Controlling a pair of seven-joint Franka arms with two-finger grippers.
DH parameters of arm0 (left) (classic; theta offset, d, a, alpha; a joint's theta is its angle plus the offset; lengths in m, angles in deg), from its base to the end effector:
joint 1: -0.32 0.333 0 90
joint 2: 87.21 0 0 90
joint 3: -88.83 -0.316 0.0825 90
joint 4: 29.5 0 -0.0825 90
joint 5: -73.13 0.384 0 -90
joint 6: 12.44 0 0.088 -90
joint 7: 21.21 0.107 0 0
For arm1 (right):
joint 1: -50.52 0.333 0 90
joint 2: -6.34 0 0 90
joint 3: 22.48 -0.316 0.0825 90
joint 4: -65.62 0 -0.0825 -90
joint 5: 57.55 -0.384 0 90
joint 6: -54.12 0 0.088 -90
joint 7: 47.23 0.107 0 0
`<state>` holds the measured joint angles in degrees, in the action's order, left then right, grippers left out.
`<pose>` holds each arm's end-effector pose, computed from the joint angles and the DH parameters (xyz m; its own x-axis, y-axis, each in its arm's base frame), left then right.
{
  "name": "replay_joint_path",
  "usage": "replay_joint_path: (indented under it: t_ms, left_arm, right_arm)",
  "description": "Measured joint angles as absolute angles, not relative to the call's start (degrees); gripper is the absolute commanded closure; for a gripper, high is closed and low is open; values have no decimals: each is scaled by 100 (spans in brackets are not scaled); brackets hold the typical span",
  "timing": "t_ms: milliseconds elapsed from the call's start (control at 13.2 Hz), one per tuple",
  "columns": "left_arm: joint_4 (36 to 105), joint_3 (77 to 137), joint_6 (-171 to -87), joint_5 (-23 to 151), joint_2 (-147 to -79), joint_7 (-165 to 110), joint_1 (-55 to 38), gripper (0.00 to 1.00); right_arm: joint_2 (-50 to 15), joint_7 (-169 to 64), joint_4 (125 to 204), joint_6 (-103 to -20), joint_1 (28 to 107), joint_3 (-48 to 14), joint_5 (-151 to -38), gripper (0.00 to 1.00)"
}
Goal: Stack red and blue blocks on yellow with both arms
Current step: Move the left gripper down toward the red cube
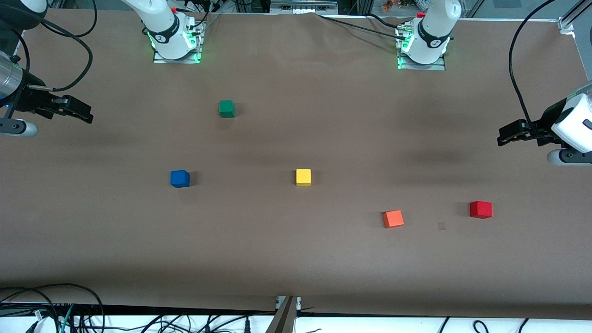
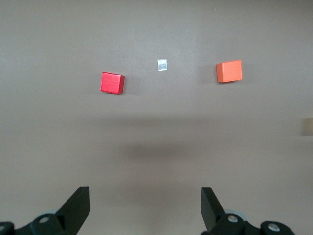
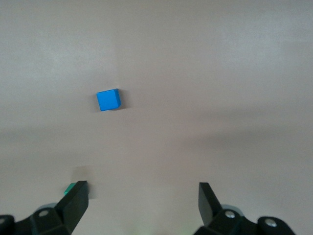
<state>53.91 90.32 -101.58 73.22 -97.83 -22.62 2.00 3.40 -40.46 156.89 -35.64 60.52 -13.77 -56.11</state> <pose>0.6067 0.0036 0.5696 0.9960 0.0280 -0.0852 0.0282 -0.9996 0.0011 0.5668 0.0121 0.5853 0.9927 -0.0960 -0.0726 -0.0931 -0.9948 0.0417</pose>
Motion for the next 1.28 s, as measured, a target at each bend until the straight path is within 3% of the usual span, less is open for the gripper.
replay_joint_path:
  t_ms: [906, 1283]
  left_arm:
    - [5216, 9022, -10058, 7329, -10113, -2261, 169, 0]
    - [5230, 8973, -11310, 7332, -11197, -1745, 694, 0]
  right_arm:
    - [340, -4046, 15689, -3564, 6052, -1377, -5611, 0]
    - [340, -4046, 15689, -3564, 6052, -1378, -5611, 0]
